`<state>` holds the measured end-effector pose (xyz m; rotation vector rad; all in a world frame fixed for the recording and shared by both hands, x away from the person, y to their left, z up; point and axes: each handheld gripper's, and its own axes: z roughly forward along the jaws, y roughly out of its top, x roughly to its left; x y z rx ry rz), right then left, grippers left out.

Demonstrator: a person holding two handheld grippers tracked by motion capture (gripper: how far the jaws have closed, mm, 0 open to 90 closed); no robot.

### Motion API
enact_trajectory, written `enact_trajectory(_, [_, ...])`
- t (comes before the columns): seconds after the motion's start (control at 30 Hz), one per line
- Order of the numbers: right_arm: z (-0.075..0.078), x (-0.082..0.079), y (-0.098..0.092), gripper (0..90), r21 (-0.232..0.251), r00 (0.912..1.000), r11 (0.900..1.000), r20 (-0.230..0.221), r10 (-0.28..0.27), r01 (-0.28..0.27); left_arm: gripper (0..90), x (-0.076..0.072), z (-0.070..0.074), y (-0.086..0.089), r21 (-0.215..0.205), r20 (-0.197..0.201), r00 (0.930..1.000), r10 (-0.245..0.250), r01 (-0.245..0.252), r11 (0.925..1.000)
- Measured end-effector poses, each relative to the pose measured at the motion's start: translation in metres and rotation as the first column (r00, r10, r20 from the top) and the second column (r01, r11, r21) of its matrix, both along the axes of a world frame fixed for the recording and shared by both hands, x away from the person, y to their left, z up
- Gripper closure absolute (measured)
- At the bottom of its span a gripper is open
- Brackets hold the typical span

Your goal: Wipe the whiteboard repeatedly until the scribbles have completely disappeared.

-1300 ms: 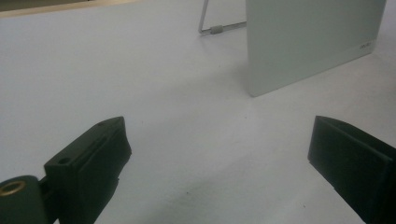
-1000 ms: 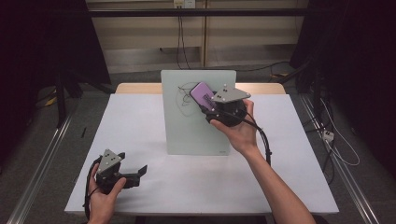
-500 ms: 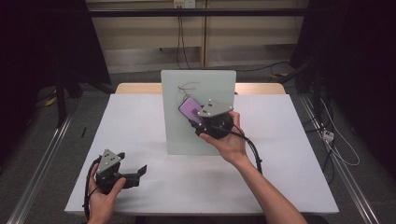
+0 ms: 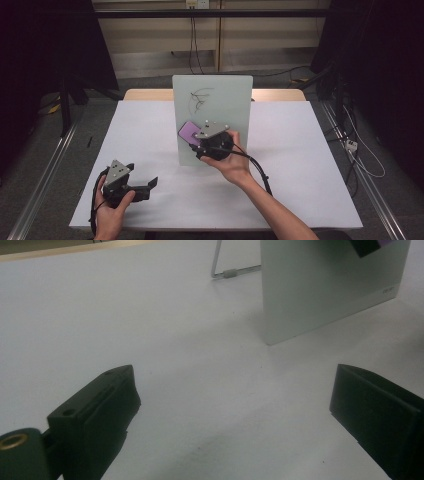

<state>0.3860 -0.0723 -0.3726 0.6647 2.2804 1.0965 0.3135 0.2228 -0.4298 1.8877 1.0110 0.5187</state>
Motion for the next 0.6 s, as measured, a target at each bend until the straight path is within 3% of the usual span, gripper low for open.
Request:
enact_trajectory(0.13, [-0.004,0.002,0.006,41.6,0.006,0.9991,1.0,-0.031,0.028,-0.028,5.1,0.0,0.0,0.0,0.002,0.0,1.0,-0.002,0.002,1.0])
enact_trajectory(0.37, [0.011,0.008,0.002,41.7,0.047,0.999,0.999,-0.042,0.014,-0.012,5.1,0.0,0.0,0.001,0.005,-0.001,1.0,0.002,-0.002,1.0])
enact_trajectory(0.6, [0.041,0.014,-0.015,41.7,0.073,0.9985,0.996,0.021,-0.051,0.049,5.1,-0.001,0.0,0.002,-0.004,-0.002,1.0,0.009,-0.009,1.0])
